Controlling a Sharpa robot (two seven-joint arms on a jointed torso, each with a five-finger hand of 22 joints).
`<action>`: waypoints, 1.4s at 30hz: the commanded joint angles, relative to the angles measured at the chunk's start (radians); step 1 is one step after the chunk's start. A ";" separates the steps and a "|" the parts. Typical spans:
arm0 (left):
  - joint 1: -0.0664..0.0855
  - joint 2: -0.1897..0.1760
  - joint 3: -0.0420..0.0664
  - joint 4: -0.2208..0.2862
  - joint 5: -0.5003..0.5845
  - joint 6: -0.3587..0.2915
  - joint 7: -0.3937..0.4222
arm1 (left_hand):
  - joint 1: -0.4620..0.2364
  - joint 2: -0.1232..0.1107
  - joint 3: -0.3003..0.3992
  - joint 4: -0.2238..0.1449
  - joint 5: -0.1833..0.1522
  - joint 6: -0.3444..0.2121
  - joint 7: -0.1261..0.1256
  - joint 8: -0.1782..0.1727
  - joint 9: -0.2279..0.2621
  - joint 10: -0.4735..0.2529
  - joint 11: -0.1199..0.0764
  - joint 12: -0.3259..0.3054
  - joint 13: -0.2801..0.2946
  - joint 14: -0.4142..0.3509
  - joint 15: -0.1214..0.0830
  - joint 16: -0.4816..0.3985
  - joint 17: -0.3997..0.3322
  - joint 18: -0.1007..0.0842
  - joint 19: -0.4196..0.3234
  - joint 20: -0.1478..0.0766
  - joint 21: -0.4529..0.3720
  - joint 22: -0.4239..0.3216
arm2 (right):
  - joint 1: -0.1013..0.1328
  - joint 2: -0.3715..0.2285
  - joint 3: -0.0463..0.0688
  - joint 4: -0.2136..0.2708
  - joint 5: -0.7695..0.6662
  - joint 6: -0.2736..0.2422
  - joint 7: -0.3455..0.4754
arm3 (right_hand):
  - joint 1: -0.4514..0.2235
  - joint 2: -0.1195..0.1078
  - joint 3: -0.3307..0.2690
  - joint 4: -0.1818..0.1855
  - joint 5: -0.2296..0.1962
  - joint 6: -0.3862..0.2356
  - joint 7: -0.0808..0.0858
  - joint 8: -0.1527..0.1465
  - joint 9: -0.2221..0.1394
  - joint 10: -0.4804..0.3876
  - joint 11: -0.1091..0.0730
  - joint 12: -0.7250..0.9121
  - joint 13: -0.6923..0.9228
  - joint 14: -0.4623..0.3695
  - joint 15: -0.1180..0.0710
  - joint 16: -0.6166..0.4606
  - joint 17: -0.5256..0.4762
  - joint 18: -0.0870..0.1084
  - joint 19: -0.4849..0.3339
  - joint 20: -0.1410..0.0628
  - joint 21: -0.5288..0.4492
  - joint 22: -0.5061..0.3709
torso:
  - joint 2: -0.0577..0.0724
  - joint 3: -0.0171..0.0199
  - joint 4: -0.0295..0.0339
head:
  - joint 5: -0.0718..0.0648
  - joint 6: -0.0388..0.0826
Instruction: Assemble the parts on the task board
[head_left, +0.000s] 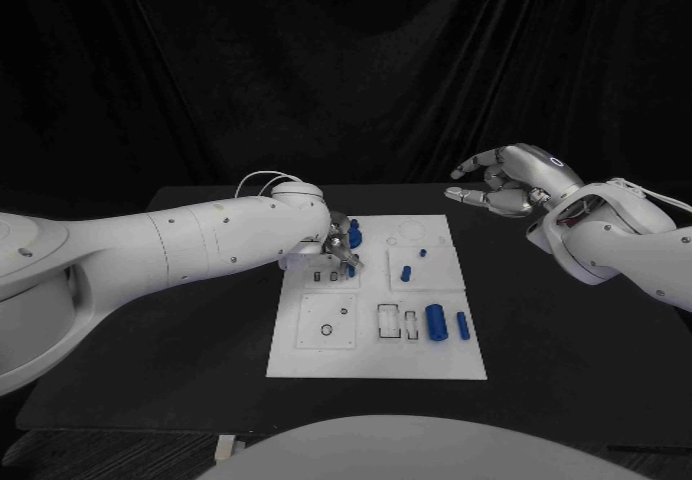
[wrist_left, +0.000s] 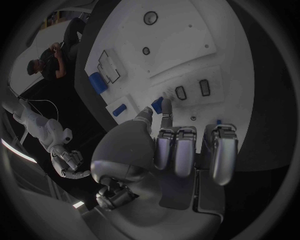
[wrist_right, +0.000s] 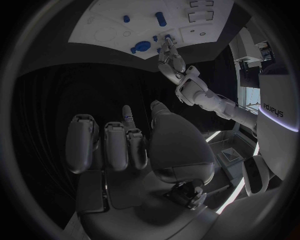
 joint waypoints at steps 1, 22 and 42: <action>-0.003 0.004 0.001 -0.003 0.000 0.018 0.011 | 0.017 -0.001 0.012 -0.009 0.004 0.006 -0.001 -0.010 -0.001 0.104 0.001 0.004 0.263 0.106 0.000 0.003 0.263 -0.001 0.015 -0.001 -0.007 0.172 | -0.002 -0.001 0.001 0.001 -0.001 0.004 -0.018 | 0.010 -0.001 -0.003 0.000 0.006 0.005 0.001 0.002 -0.001 0.103 0.005 0.004 0.263 0.057 0.006 -0.004 0.001 0.004 0.022 0.005 -0.005 0.185 | 0.000 -0.0001 -0.0009 | -0.001 0.000; -0.012 0.009 0.001 -0.015 0.000 0.010 0.036 | 0.056 -0.030 0.169 -0.114 0.152 0.017 -0.004 -0.077 0.015 0.104 -0.001 0.004 0.263 0.106 -0.002 0.003 0.263 0.000 0.014 -0.003 -0.013 0.174 | -0.003 -0.006 0.001 0.006 -0.001 0.013 -0.023 | 0.022 0.004 -0.002 -0.003 0.006 0.008 0.002 0.002 -0.004 0.103 0.008 0.004 0.263 0.056 0.008 -0.008 -0.004 0.005 0.021 0.007 -0.009 0.183 | -0.001 -0.0008 -0.0024 | 0.000 0.000; -0.007 -0.064 0.001 0.061 0.001 -0.031 0.011 | -0.006 -0.100 0.393 -0.210 0.232 0.049 -0.012 -0.070 0.099 0.104 -0.011 0.004 0.263 0.106 -0.011 0.003 0.263 -0.002 0.025 -0.011 -0.011 0.186 | -0.009 -0.008 0.001 0.005 -0.001 0.026 -0.030 | 0.032 0.009 0.000 -0.005 0.008 0.010 0.003 0.003 -0.006 0.103 0.009 0.004 0.263 0.054 0.009 -0.012 -0.012 0.006 0.019 0.008 -0.014 0.182 | -0.003 -0.0008 -0.0028 | 0.010 0.000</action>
